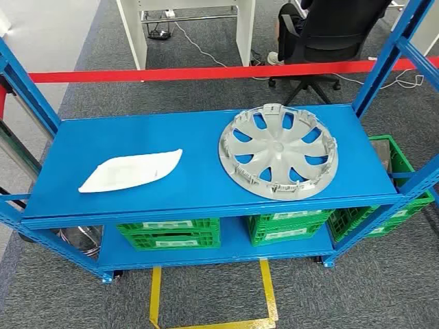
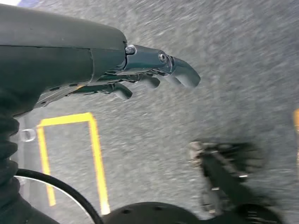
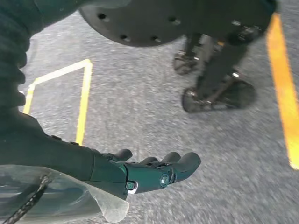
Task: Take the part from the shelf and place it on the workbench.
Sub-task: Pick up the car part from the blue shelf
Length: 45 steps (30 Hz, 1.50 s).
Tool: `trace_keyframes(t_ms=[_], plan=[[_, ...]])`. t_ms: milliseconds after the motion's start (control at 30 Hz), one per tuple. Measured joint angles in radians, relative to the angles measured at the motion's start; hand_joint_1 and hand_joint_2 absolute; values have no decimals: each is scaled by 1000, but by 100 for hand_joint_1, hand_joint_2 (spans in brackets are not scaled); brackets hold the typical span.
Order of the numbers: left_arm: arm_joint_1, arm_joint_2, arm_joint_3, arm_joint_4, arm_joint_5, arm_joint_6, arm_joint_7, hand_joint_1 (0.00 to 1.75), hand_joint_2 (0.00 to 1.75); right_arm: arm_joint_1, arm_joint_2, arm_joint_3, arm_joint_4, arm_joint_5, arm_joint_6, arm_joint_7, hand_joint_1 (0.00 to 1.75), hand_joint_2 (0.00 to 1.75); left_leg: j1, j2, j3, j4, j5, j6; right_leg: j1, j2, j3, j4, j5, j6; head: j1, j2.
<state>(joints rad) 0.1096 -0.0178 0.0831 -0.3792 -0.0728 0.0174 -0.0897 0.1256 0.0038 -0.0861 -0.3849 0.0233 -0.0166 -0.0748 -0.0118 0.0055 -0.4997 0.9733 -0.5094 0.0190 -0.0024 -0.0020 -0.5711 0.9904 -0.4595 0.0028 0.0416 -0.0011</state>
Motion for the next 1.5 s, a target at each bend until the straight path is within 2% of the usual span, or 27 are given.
trace_keyframes(t_ms=[33, 67, 100, 133, 800, 1100, 1500], plan=[[-3, -2, 8, 1, -6, 2, -9, 0, 175, -1, 0, -9, 3, 3, -1, -7, 0, 116, 0, 0, 0, 0, 0, 0, 0, 0, 0, 0, 0, 0, 0, 0], [-6, -4, 17, 2, -13, 3, -18, 0, 175, -3, 0, -18, 5, 5, -2, -15, 0, 131, 0, 0, 0, 0, 0, 0, 0, 0, 0, 0, 0, 0, 0, 0], [-12, -8, 36, 3, -25, 6, -35, 0, 175, -6, 1, -35, 10, 9, -5, -30, 0, 131, 0, 0, 0, 0, 0, 0, 0, 0, 0, 0, 0, 0, 0, 0], [-18, -11, 53, 5, -36, 8, -52, 0, 175, -9, 1, -52, 15, 12, -7, -45, 0, 175, 0, 0, 0, 0, 0, 0, 0, 0, 0, 0, 0, 0, 0, 0], [-108, -87, 450, 79, -181, 46, -366, 0, 175, -53, 19, -440, 41, 103, -12, -395, 0, 175, 0, 0, 0, 0, 0, 0, 0, 0, 0, 0, 0, 0, 0, 0], [-116, -106, 530, 94, -218, 92, -404, 0, 175, -33, 98, -586, -187, 194, -25, -482, 0, 175, 0, 0, 0, 0, 0, 0, 0, 0, 0, 0, 0, 0, 0, 0], [-126, -116, 571, 108, -273, 126, -407, 0, 175, 58, 187, -594, -586, 316, -120, -517, 0, 175, 0, 0, 0, 0, 0, 0, 0, 0, 0, 0, 0, 0, 0, 0]])
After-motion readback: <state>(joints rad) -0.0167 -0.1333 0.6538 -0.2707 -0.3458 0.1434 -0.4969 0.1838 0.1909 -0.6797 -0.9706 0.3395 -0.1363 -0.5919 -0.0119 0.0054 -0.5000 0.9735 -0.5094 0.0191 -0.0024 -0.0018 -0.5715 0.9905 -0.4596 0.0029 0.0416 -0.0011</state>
